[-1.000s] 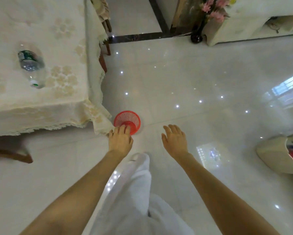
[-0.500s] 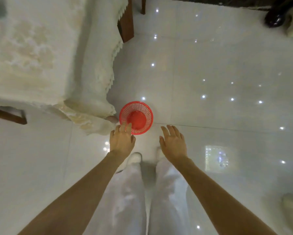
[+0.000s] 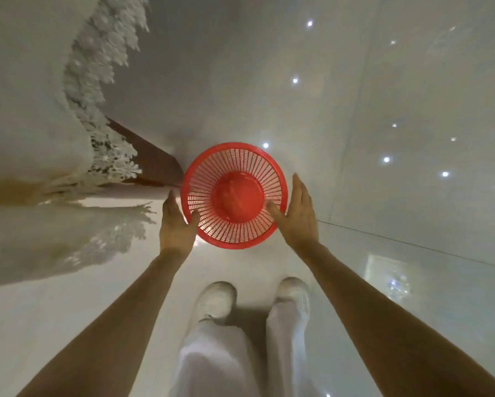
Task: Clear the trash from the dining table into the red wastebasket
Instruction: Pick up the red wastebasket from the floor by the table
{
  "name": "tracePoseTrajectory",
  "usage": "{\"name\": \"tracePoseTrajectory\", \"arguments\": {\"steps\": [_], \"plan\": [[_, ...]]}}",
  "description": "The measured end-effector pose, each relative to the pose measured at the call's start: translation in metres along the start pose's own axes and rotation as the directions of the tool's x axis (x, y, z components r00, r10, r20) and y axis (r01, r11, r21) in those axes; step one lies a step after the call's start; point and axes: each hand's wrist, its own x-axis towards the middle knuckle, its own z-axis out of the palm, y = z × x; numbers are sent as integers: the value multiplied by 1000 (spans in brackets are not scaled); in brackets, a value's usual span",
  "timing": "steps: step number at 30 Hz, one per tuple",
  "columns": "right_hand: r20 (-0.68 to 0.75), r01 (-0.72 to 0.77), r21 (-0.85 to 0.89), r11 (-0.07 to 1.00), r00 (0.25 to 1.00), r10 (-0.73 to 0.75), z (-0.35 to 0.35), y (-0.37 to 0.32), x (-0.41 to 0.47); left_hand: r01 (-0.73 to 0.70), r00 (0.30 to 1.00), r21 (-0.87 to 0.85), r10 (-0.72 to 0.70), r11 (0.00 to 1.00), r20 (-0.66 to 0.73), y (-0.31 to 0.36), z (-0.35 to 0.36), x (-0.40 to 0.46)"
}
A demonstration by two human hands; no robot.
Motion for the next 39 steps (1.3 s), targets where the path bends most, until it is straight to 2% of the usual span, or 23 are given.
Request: {"name": "tracePoseTrajectory", "arguments": {"steps": [2,6,10,13,19,27,33,39], "plan": [[8,-34,146,989,999,33,21,9,22,10,1000,-200,-13,980,-12,-14,12,20],[-4,-67,383,921,997,74,44,27,42,92,996,-428,-92,899,20,-24,32,31],[-4,-95,584,806,993,120,39,25,32,136,990,-542,-133,829,44,-19,33,24],[-3,-116,673,731,987,159,13,22,10,135,991,-569,-105,811,86,6,22,1],[5,-134,788,601,977,211,-101,-2,-58,89,980,-667,57,740,193,102,-26,-80],[-126,9,852,524,974,187,-303,-99,-192,76,946,-800,211,595,247,256,-155,-223],[-208,126,871,474,970,124,-420,-185,-284,9,934,-867,306,498,185,336,-271,-327],[-266,239,866,438,964,-2,-478,-252,-368,-119,926,-941,378,316,10,366,-361,-409]]}}
